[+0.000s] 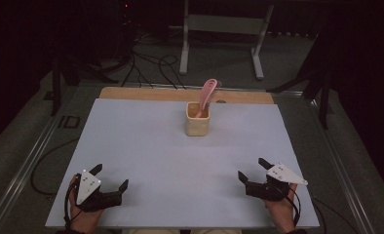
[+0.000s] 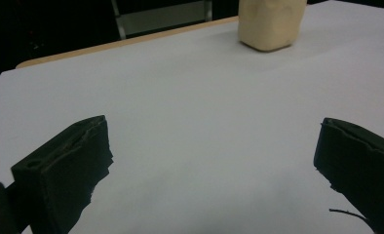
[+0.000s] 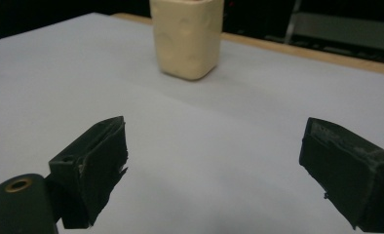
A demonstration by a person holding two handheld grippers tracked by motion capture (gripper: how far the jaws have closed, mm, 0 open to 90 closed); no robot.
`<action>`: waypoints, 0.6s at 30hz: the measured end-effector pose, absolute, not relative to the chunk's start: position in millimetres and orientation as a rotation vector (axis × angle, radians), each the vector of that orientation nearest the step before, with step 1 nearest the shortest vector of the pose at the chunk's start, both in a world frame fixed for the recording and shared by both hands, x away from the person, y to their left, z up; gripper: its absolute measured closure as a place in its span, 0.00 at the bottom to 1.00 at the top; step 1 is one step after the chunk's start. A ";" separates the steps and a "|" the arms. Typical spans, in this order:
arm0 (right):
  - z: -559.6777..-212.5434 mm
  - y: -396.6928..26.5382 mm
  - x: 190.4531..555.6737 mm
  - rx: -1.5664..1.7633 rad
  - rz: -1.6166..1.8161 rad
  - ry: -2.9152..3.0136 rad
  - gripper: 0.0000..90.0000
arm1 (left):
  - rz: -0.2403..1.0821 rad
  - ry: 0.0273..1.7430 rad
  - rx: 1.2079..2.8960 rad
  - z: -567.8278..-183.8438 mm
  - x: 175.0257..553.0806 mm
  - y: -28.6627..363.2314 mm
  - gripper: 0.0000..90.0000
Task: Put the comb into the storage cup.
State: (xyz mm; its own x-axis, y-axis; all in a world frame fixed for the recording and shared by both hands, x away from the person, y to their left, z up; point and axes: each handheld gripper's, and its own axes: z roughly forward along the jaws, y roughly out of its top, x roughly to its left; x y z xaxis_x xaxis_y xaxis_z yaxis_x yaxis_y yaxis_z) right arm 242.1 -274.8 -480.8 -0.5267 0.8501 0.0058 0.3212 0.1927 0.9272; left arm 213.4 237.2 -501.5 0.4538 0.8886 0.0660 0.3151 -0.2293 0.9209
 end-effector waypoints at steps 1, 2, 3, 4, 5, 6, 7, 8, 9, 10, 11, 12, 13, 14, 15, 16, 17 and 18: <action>-480.8 -274.8 242.1 1.091 1.320 1.950 0.11 | 0.771 1.031 1.771 -501.5 213.4 237.2 0.01; -481.7 -277.5 237.4 1.097 1.337 1.907 0.11 | 0.776 1.028 1.766 -500.7 213.3 237.4 0.01; -481.9 -278.6 236.1 1.097 1.339 1.896 0.11 | 0.776 1.028 1.766 -500.7 213.3 237.4 0.01; -482.4 -280.0 234.5 1.095 1.343 1.882 0.11 | 0.781 1.024 1.755 -499.8 212.8 237.8 0.01; -483.3 -281.2 233.4 1.091 1.347 1.878 0.11 | 0.781 1.024 1.755 -499.8 212.8 237.8 0.01; -484.2 -281.8 232.5 1.095 1.345 1.872 0.11 | 0.785 1.024 1.752 -499.3 212.6 238.5 0.01; -485.5 -282.3 232.1 1.096 1.338 1.869 0.11 | 0.787 1.027 1.750 -499.4 212.7 238.6 0.01; -486.6 -282.4 231.9 1.098 1.325 1.871 0.11 | 0.792 1.032 1.747 -499.5 212.9 238.7 0.01; -487.9 -282.1 231.6 1.099 1.312 1.869 0.11 | 0.792 1.032 1.747 -499.5 212.9 238.7 0.01; -488.8 -282.4 231.9 1.105 1.307 1.867 0.11 | 0.790 1.037 1.742 -499.6 213.2 239.3 0.01; -489.3 -282.7 232.2 1.115 1.311 1.867 0.11 | 0.790 1.037 1.742 -499.6 213.2 239.3 0.00; -489.5 -283.1 232.4 1.118 1.316 1.864 0.11 | 0.792 1.037 1.738 -499.8 213.3 239.3 0.00; -489.5 -283.1 232.4 1.118 1.316 1.864 0.11 | 0.792 1.037 1.738 -499.8 213.3 239.3 0.00; -490.1 -283.7 232.8 1.120 1.308 1.867 0.11 | 0.797 1.039 1.742 -500.3 213.6 238.7 0.00; -490.1 -283.7 232.8 1.120 1.308 1.867 0.11 | 0.797 1.039 1.742 -500.3 213.6 238.7 0.00; -491.2 -283.5 233.2 1.124 1.306 1.874 0.11 | 0.797 1.044 1.745 -501.0 214.1 238.2 0.00; -491.6 -283.5 233.4 1.123 1.301 1.874 0.11 | 0.800 1.047 1.747 -501.3 214.4 238.2 0.00; -491.6 -283.3 233.4 1.124 1.298 1.877 0.11 | 0.807 1.053 1.750 -501.5 214.7 238.3 0.00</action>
State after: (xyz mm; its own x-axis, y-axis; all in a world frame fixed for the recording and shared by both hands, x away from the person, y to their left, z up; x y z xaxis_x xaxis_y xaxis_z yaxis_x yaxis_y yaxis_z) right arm 233.4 -283.3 -491.6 -0.4699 0.8827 -0.0039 0.3079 0.1680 0.9365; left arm 214.7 238.3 -501.5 0.4216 0.9036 0.0758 0.3075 -0.2211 0.9255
